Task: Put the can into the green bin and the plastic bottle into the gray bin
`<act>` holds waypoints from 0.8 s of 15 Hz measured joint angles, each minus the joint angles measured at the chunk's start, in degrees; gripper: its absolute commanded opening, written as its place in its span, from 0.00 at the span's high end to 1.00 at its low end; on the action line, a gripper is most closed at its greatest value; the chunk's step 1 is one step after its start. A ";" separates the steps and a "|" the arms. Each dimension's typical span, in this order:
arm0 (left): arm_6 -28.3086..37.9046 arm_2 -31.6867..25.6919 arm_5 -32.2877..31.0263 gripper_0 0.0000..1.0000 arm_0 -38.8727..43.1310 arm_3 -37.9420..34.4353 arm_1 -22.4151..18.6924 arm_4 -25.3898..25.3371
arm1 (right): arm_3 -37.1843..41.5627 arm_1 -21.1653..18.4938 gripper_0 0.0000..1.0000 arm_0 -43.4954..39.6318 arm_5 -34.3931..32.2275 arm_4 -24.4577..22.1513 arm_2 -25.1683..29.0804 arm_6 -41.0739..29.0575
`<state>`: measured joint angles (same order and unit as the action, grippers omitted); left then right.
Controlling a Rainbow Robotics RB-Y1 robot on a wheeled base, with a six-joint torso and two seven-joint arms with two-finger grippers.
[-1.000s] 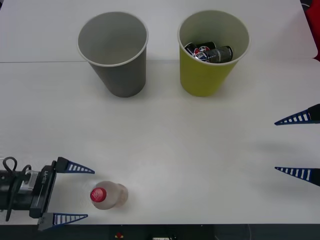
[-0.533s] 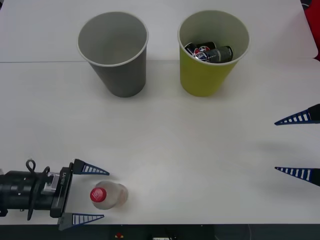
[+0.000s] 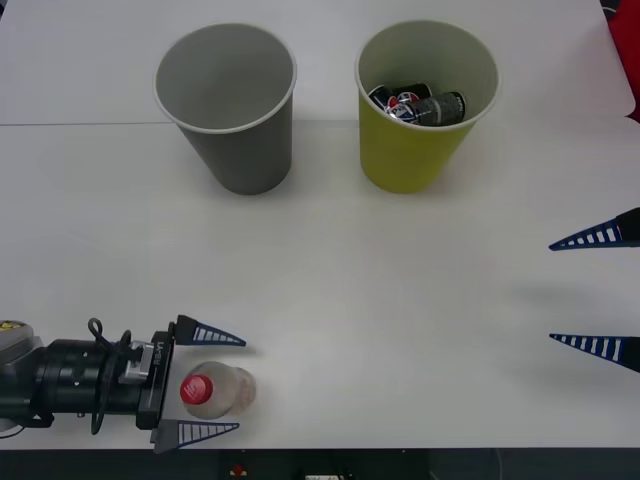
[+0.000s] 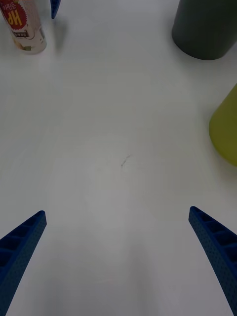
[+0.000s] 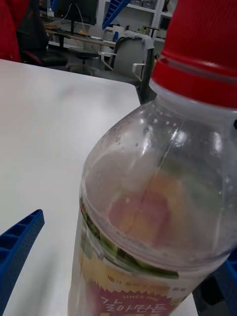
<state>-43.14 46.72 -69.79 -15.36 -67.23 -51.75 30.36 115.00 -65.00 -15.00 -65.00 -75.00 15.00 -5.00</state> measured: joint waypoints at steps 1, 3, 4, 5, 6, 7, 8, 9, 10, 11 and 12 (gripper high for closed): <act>-0.01 -0.03 0.00 1.00 0.02 0.00 0.00 0.00 | 0.00 0.00 0.00 0.00 0.00 0.00 0.00 0.00; -0.01 -0.04 0.00 1.00 -0.02 0.00 -0.01 -0.04 | 0.00 0.00 0.00 0.00 0.00 0.00 0.00 0.01; 0.05 -0.04 0.03 1.00 0.00 0.00 -0.01 -0.05 | 0.00 0.00 0.00 0.00 0.00 0.00 0.00 0.01; 0.13 -0.04 0.06 1.00 0.04 0.00 -0.01 -0.05 | 0.00 0.00 0.00 0.00 0.00 0.00 0.00 0.01; 0.18 -0.04 0.04 1.00 0.04 0.00 -0.01 -0.05 | 0.00 0.00 0.00 0.00 0.00 0.00 0.00 0.00; 0.23 -0.05 0.03 1.00 -0.01 0.00 -0.01 -0.07 | 0.00 0.00 0.00 0.00 0.00 0.00 0.00 0.00; 0.27 -0.05 0.03 1.00 0.00 0.00 -0.01 -0.15 | 0.00 0.00 0.00 0.00 0.00 0.00 0.00 0.00; 0.38 -0.05 0.03 1.00 0.05 -0.05 0.01 -0.24 | 0.00 0.00 0.00 0.00 0.00 0.00 0.00 0.00; 0.61 -0.08 0.03 1.00 0.09 -0.25 0.03 -0.33 | 0.00 0.00 0.00 0.00 0.00 0.00 0.00 0.00; 1.01 -0.23 0.03 1.00 0.14 -0.55 -0.04 -0.38 | 0.00 0.00 0.00 0.00 0.00 0.00 0.00 0.01; 1.56 -0.60 0.02 1.00 0.15 -1.09 -0.13 -0.39 | 0.00 0.00 0.00 0.00 0.00 0.00 0.00 0.00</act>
<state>-41.58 46.12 -69.76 -15.22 -68.32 -51.88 29.97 115.00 -65.00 -15.00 -65.00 -75.00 15.00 -5.00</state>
